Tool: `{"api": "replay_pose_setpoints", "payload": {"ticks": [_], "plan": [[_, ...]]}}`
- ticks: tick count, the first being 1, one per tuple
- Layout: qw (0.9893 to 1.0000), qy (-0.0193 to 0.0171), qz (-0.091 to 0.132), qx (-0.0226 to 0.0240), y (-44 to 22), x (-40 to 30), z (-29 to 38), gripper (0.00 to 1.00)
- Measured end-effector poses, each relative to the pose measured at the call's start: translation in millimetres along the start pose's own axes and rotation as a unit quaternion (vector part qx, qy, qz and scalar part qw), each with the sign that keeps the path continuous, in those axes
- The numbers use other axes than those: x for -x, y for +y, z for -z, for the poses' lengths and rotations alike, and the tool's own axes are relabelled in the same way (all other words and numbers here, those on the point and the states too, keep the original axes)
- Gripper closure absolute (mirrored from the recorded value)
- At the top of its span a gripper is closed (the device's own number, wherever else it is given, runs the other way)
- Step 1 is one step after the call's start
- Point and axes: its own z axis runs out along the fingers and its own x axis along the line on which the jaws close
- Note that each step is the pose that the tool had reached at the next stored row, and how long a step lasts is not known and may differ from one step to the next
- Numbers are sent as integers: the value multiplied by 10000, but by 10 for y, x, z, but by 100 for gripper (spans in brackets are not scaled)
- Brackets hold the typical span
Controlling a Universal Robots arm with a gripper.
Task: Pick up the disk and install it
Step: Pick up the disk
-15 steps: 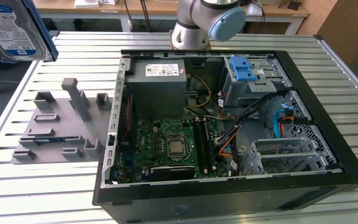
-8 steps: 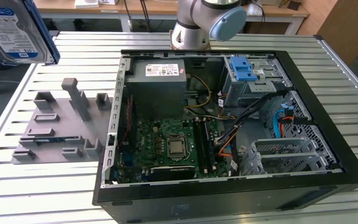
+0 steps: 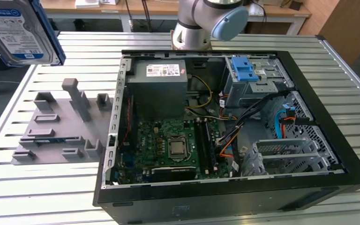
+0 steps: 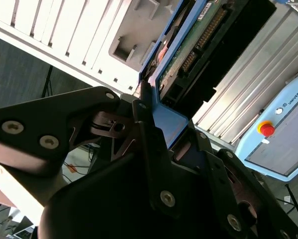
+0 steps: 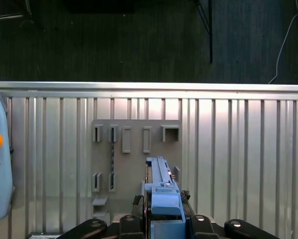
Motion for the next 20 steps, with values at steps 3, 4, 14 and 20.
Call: {"api": "replay_pose_setpoints", "payload": {"ticks": [3, 4, 14, 20], "plan": [[10000, 0, 0, 2, -46, -10, -1, 64], [10000, 0, 1, 2, -61, -13, -1, 64], [10000, 0, 0, 5, -119, -25, -1, 64], [10000, 0, 1, 5, -122, -29, -1, 64]]}}
